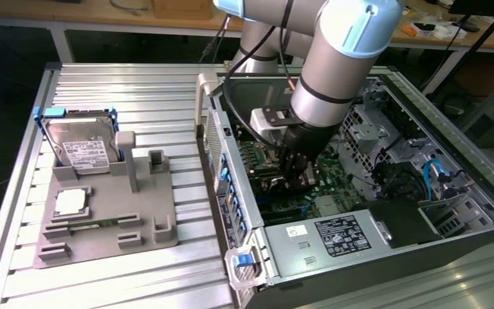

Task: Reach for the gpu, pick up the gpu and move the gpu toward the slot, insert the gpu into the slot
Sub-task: 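Insert the gpu into the slot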

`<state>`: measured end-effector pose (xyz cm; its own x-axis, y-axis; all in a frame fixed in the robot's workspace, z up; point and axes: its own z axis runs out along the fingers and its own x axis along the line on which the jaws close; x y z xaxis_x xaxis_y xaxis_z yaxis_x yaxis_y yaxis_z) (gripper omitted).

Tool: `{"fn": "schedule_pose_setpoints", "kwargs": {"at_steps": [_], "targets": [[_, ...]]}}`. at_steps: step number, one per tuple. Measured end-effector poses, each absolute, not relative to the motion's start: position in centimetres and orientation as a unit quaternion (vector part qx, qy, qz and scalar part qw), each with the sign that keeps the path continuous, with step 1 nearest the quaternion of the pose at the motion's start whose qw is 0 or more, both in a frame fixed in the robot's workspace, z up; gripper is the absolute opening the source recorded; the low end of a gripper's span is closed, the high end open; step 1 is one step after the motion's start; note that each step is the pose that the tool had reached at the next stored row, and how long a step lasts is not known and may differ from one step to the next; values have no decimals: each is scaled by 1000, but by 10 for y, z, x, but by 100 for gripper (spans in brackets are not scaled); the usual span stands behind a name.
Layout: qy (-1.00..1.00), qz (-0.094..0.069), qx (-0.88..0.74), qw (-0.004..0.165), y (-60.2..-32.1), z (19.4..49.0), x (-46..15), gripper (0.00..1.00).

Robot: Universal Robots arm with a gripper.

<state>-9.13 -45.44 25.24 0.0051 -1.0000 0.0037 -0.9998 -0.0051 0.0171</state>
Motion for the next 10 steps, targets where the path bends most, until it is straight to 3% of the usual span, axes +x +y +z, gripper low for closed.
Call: {"fn": "schedule_pose_setpoints", "kwargs": {"at_steps": [10], "targets": [[-705, -5, 709, 7, -454, 247, -92, 27]]}}
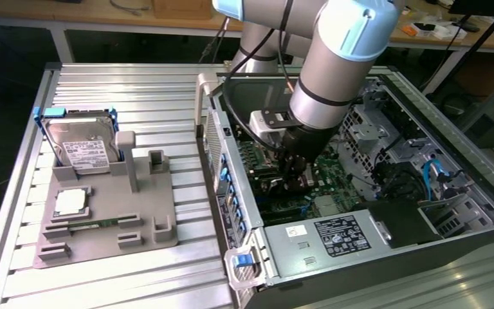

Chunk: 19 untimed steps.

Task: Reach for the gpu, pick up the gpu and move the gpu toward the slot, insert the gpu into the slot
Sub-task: 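Insert the gpu into the slot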

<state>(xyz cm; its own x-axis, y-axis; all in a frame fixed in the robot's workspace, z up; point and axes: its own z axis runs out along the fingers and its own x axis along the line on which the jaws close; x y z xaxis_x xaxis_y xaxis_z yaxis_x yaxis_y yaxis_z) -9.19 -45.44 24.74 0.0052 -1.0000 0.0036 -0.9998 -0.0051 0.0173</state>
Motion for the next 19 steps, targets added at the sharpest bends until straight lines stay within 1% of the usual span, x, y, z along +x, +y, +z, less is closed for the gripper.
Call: {"fn": "schedule_pose_setpoints", "kwargs": {"at_steps": [5, 17, 19], "targets": [[-705, -5, 709, 8, -454, 241, -92, 27], [-705, -5, 709, 7, -454, 240, -92, 27], [-705, -5, 709, 6, -454, 240, -92, 28]]}}
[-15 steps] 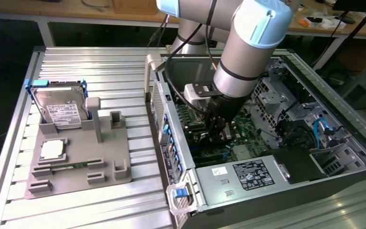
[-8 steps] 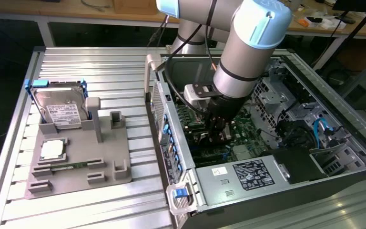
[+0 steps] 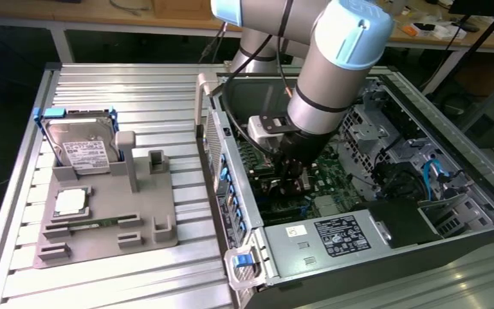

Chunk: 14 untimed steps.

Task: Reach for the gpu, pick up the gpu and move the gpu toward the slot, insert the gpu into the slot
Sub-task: 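Insert the gpu into the slot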

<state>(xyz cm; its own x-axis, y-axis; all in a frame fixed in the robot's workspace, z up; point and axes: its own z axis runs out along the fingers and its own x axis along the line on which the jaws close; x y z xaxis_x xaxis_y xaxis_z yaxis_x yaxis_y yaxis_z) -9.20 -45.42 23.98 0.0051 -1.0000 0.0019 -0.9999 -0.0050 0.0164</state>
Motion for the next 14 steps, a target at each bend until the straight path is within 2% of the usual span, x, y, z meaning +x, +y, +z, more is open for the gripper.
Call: {"fn": "schedule_pose_setpoints", "kwargs": {"at_steps": [1, 14], "targets": [[-705, -5, 709, 7, -454, 241, -92, 34], [-705, -2, 709, 5, -453, 271, -95, 34]]}}
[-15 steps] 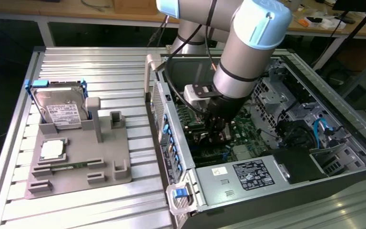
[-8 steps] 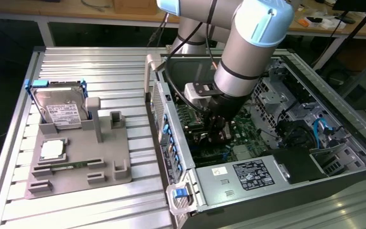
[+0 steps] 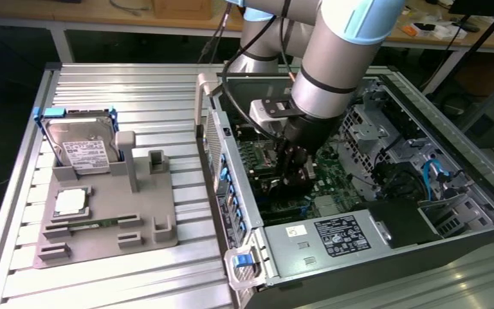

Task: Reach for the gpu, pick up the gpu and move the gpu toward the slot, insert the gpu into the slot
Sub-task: 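Insert the gpu into the slot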

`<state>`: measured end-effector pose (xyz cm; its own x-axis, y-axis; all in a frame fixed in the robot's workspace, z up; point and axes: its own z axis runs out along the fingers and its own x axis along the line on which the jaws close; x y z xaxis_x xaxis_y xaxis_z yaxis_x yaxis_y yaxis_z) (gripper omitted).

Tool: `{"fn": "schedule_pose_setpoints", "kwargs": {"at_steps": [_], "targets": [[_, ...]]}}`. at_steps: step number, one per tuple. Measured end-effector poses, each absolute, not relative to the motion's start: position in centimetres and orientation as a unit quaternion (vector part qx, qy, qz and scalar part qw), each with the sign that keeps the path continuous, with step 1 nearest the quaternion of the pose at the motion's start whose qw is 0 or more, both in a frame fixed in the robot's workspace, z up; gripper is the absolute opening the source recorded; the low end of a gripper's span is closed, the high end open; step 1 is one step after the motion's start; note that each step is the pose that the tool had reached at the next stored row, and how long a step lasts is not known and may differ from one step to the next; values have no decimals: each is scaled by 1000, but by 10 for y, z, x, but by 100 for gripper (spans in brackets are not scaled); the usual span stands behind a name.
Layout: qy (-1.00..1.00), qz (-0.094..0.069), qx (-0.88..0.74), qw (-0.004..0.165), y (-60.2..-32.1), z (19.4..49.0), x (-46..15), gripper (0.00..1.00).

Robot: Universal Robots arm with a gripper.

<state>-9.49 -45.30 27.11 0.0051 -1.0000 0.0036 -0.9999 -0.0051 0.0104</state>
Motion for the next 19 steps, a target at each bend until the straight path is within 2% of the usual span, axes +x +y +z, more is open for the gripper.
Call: {"fn": "schedule_pose_setpoints", "kwargs": {"at_steps": [6, 8, 9, 11, 19], "targets": [[-705, -2, 709, 4, -453, 281, -96, 33], [-705, -2, 709, 4, -453, 284, -96, 19], [-705, -2, 709, 4, -453, 284, -96, 19], [-705, -1, 709, 4, -453, 284, -96, 11], [-705, -1, 709, 4, -453, 284, -96, 11]]}}
